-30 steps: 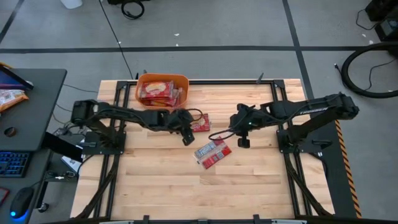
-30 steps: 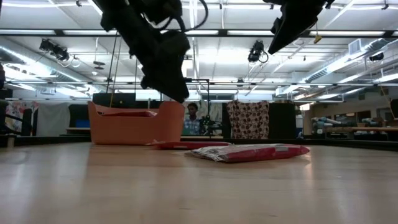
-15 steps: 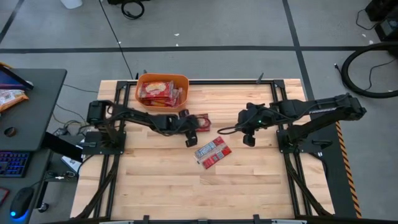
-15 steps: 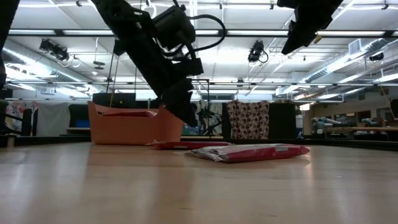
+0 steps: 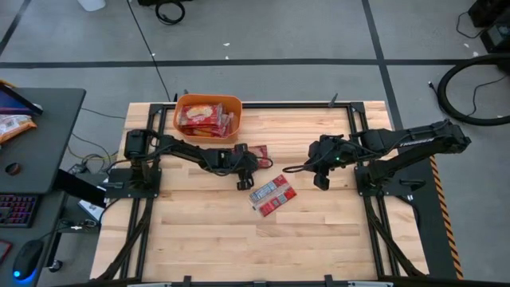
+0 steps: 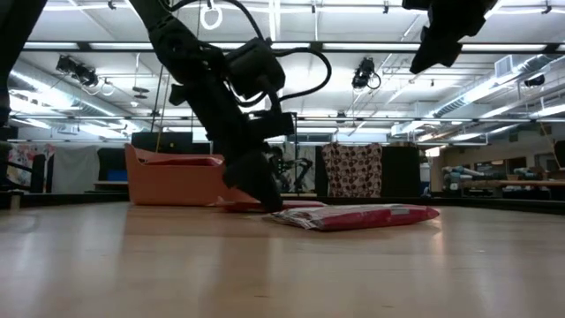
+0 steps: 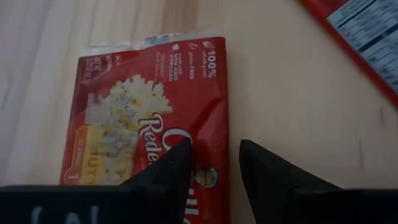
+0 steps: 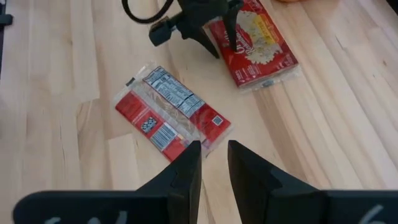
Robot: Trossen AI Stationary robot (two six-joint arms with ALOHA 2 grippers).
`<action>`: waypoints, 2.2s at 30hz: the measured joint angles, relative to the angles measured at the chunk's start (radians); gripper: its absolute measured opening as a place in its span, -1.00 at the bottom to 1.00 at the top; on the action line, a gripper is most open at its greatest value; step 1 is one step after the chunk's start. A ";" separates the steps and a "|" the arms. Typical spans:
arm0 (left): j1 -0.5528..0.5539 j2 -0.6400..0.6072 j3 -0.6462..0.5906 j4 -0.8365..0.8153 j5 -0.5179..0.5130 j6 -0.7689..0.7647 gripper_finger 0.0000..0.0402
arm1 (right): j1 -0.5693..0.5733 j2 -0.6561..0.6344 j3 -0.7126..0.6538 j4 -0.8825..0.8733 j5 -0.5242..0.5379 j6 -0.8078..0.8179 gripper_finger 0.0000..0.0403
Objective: Sort popcorn bags into baskets
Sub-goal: Put the red popcorn bag into the orange bin
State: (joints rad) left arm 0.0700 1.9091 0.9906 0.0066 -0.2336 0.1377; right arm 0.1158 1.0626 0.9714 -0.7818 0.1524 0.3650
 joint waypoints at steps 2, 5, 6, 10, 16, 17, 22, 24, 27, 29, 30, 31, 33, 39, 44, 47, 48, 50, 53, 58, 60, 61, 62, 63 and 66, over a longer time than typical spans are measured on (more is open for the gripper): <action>0.000 0.001 0.001 -0.012 -0.016 0.009 -0.30 | 0.000 0.000 0.000 0.000 0.001 0.008 -0.58; -0.001 0.001 0.001 -0.040 -0.050 0.017 -0.37 | 0.000 0.000 0.000 0.000 0.004 0.010 -0.58; -0.002 0.001 0.002 -0.050 -0.060 0.018 -0.42 | 0.000 0.000 0.000 0.000 0.004 0.009 -0.58; -0.002 -0.010 0.002 -0.087 -0.065 -0.006 -0.79 | 0.000 0.000 0.000 0.001 0.012 0.002 -0.58; -0.002 -0.085 -0.003 -0.150 -0.053 -0.135 -0.93 | 0.000 0.001 0.000 0.004 0.012 -0.002 -0.58; -0.002 -0.113 -0.003 -0.160 -0.049 -0.148 -0.94 | 0.000 0.001 0.000 0.006 0.012 -0.007 -0.58; -0.002 -0.273 -0.002 -0.231 -0.020 -0.186 -0.98 | 0.000 0.001 0.000 0.011 0.013 -0.049 -0.58; -0.002 -0.352 -0.002 -0.266 -0.033 -0.205 -0.99 | -0.001 0.001 0.000 0.014 0.017 -0.059 -0.58; -0.002 -0.464 -0.001 -0.300 -0.075 -0.212 -0.99 | -0.001 0.001 0.000 0.032 0.037 -0.072 -0.58; 0.004 -0.535 -0.002 -0.324 -0.098 -0.210 -0.99 | -0.001 0.001 0.000 0.049 0.041 -0.076 -0.58; 0.008 -0.569 -0.001 -0.313 -0.110 -0.207 -0.99 | -0.001 0.001 0.000 0.055 0.042 -0.076 -0.58; 0.014 -0.605 -0.001 -0.320 -0.122 -0.205 -0.99 | -0.001 0.001 0.000 0.062 0.045 -0.076 -0.58; 0.032 -0.667 0.000 -0.319 -0.163 -0.205 -0.99 | -0.001 0.001 0.000 0.071 0.064 -0.073 -0.58; 0.114 -0.800 -0.001 -0.389 -0.313 -0.121 -1.00 | -0.001 0.001 0.000 0.114 0.073 -0.056 -0.58; 0.216 -0.824 -0.001 -0.457 -0.321 -0.019 -1.00 | -0.001 0.002 0.000 0.140 0.074 -0.040 -0.58; 0.287 -0.823 -0.001 -0.483 -0.300 0.062 -1.00 | -0.001 0.002 0.000 0.153 0.074 -0.017 -0.58; 0.313 -0.816 -0.001 -0.485 -0.288 0.088 -1.00 | -0.001 0.001 0.000 0.153 0.074 -0.008 -0.58; 0.366 -0.806 -0.001 -0.493 -0.252 0.133 -1.00 | -0.001 0.001 0.000 0.161 0.074 0.006 -0.58; 0.452 -0.791 -0.001 -0.493 -0.179 0.191 -1.00 | -0.001 0.001 0.000 0.162 0.076 0.026 -0.58; 0.593 -0.739 -0.001 -0.491 -0.057 0.286 -1.00 | -0.001 0.001 0.000 0.161 0.093 0.063 -0.58; 0.642 -0.714 -0.001 -0.491 -0.020 0.327 -1.00 | -0.001 0.001 0.000 0.162 0.098 0.078 -0.58; 0.665 -0.700 -0.001 -0.488 -0.003 0.354 -1.00 | -0.001 0.001 0.000 0.161 0.108 0.085 -0.58; 0.685 -0.685 -0.001 -0.484 0.016 0.377 -1.00 | -0.001 0.001 0.000 0.162 0.121 0.092 -0.58; 0.704 -0.671 -0.001 -0.479 0.031 0.402 -1.00 | -0.001 0.001 0.000 0.162 0.131 0.103 -0.58; 0.749 -0.634 -0.001 -0.439 0.085 0.456 -1.00 | -0.001 0.001 0.000 0.162 0.159 0.134 -0.58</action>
State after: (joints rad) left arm 0.8188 1.2749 0.9894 -0.4327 -0.1485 0.5940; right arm 0.1146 1.0637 0.9718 -0.6203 0.3110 0.4992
